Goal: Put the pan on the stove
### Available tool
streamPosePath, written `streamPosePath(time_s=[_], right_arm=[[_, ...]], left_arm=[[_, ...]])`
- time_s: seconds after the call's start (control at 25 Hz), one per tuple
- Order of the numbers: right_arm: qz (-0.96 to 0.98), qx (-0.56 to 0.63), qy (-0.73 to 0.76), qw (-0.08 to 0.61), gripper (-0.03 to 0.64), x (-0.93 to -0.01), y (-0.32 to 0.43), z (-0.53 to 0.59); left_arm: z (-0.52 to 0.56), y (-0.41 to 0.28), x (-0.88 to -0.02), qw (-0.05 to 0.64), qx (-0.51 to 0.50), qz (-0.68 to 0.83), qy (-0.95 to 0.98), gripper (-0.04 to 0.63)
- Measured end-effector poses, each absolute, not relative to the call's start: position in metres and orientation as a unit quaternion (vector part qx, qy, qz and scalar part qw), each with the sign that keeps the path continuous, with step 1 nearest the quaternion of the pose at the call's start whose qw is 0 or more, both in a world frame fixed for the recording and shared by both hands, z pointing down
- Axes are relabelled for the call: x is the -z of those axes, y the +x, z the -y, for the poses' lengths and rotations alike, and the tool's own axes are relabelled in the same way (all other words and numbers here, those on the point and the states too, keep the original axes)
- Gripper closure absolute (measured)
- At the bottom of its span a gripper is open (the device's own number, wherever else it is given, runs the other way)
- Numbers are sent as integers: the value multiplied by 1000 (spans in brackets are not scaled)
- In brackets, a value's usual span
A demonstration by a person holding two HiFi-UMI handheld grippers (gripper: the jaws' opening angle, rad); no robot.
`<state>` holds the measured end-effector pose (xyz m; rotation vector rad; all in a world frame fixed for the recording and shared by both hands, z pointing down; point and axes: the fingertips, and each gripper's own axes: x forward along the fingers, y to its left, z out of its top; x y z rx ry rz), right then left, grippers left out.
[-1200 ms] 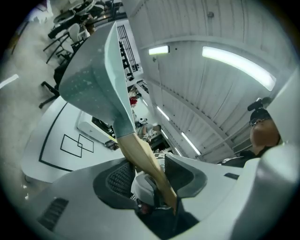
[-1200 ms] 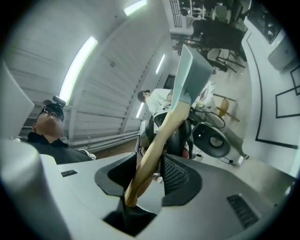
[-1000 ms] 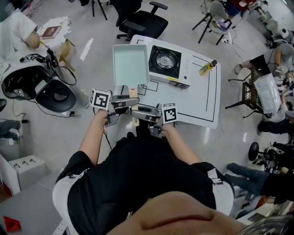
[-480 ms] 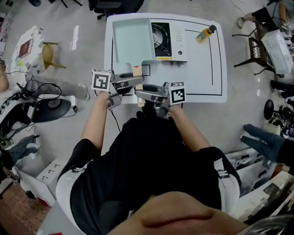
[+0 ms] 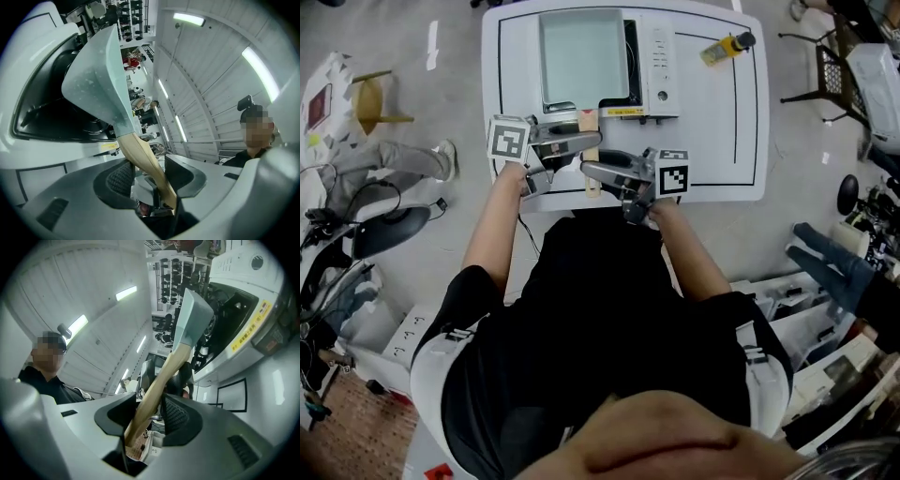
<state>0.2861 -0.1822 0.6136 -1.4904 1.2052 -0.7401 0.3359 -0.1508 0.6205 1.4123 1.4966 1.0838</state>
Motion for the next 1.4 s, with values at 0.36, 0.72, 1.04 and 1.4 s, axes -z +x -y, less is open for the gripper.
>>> streamPosePath(time_s=[0.36,0.72,1.04,1.4], right_arm=[[-489,316,-626,519,440,-623,291,171],[-497,317,-607,534,441,-626,288,173],[-473,316,-621,539,377,-636,294,127],[-342,117,-880,309,565,-553,287,26]], left_arm=[[139,341,-631,426,-422,-598,532,394],[143,335,-640,427,-435,-598,520,385],[190,341,-658,425,-435,-539,583,336],[263,333,-541,280,-178,-446,831,548]])
